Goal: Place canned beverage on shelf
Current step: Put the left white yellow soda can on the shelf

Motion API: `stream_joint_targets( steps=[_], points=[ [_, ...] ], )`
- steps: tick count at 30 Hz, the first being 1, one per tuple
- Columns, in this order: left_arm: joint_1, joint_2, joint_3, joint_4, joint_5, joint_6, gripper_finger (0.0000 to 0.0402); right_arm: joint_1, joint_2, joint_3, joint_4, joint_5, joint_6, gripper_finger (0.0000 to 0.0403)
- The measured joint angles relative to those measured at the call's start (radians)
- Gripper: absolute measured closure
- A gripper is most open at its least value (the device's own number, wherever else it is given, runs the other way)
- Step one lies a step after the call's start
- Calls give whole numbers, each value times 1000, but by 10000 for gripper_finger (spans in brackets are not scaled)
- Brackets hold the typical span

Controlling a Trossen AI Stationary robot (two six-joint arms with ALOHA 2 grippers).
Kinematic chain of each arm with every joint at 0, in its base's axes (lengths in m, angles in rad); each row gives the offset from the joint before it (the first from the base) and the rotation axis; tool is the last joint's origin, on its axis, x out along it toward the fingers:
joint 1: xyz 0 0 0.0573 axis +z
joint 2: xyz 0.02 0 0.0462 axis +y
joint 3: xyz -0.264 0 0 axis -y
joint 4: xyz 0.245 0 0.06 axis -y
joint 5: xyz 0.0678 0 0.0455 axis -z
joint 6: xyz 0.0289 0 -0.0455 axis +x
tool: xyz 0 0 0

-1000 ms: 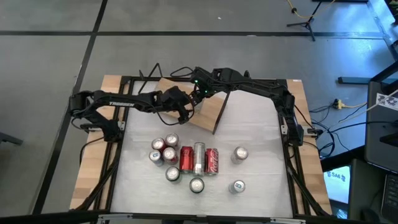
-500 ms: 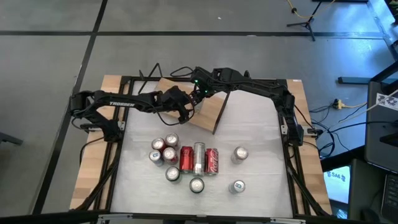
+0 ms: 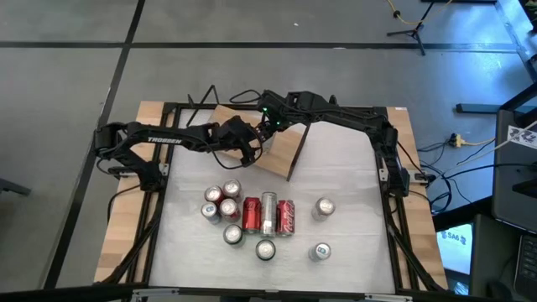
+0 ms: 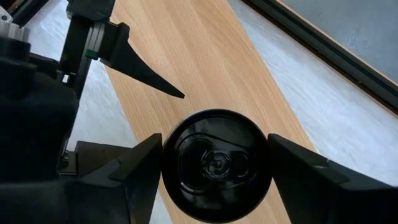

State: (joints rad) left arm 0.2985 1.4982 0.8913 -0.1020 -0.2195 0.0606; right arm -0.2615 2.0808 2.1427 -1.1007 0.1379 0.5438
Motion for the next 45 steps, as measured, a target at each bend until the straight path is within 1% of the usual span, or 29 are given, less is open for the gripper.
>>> stream_joint_targets(
  steps=[6, 8, 11, 16, 19, 22, 25, 27, 31, 39, 42, 45],
  points=[
    [0, 0, 0, 0, 0, 1, 114, 0, 0, 0, 0, 0, -1, 138],
    [0, 0, 0, 0, 0, 1, 114, 0, 0, 0, 0, 0, -2, 131],
    [0, 0, 0, 0, 0, 1, 114, 0, -1, 1, 6, 1, -1, 103],
    [0, 0, 0, 0, 0, 2, 114, 0, -3, 2, 12, 0, 0, 43],
    [0, 0, 0, 0, 0, 2, 114, 0, -4, 2, 12, 0, 0, 19],
    [0, 0, 0, -1, 0, 2, 114, -1, -3, 2, 12, 0, 0, 7],
    [0, -1, 0, -1, 0, 1, 114, -1, -4, 2, 13, 0, -4, 4],
    [0, -8, 0, -16, -1, 1, 114, -1, -6, 2, 13, 0, -38, 4],
    [0, -50, 0, -64, -9, -3, 114, -1, -13, 29, -1, 0, -136, 4],
    [-10, -185, 0, -179, -8, -26, 114, -1, -16, 137, -22, -4, -427, 4],
    [-20, -236, 0, -237, -9, -32, 114, -1, -17, 175, -27, -45, -618, 4],
    [-39, -284, 0, -284, -9, -34, 114, -1, -17, 194, -23, -146, -863, 3]
  ],
)
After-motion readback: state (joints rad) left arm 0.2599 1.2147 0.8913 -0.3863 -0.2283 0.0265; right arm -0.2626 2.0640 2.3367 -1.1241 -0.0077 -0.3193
